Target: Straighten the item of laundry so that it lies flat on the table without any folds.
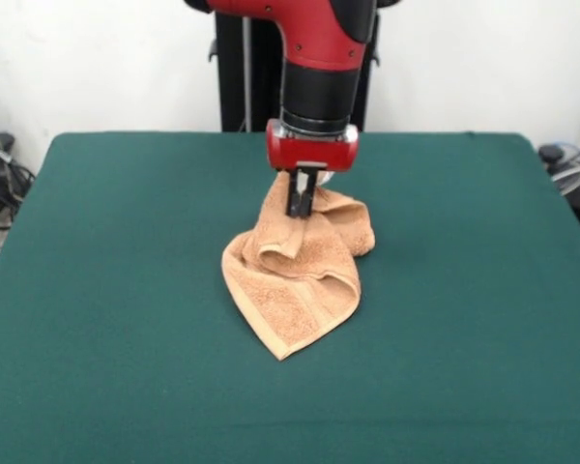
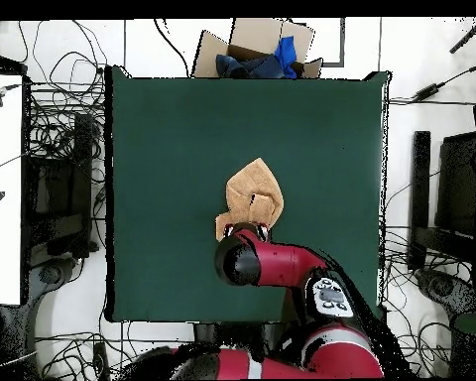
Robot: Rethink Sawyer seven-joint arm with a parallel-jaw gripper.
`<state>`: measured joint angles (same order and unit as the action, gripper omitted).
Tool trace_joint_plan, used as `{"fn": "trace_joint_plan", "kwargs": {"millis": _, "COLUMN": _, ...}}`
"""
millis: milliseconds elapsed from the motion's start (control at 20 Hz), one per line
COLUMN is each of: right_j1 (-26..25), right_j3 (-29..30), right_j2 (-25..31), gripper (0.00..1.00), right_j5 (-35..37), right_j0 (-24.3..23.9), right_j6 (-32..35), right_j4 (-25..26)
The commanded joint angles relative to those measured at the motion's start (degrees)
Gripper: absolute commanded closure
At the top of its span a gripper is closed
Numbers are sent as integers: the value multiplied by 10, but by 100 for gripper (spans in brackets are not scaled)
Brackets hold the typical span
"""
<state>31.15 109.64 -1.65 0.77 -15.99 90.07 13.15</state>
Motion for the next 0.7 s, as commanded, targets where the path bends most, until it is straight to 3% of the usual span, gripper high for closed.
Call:
{"fn": "trace_joint_plan", "kwargs": {"millis": 50, "right_j1": -31, "right_j3": -52, "right_j2": -23, "gripper": 100, "right_j5": 3, "right_j0": 21, "right_j6": 66, "right_j4": 10}}
{"fn": "trace_joint_plan", "kwargs": {"millis": 150, "right_j1": -30, "right_j3": -47, "right_j2": -11, "gripper": 100, "right_j5": 2, "right_j0": 6, "right_j6": 61, "right_j4": 17}}
{"fn": "trace_joint_plan", "kwargs": {"millis": 200, "right_j1": -29, "right_j3": -46, "right_j2": -9, "gripper": 0, "right_j5": 6, "right_j0": 4, "right_j6": 60, "right_j4": 18}}
{"fn": "trace_joint_plan", "kwargs": {"millis": 700, "right_j1": -44, "right_j3": -56, "right_j2": -9, "gripper": 0, "right_j5": 3, "right_j0": -9, "right_j6": 48, "right_j4": 29}}
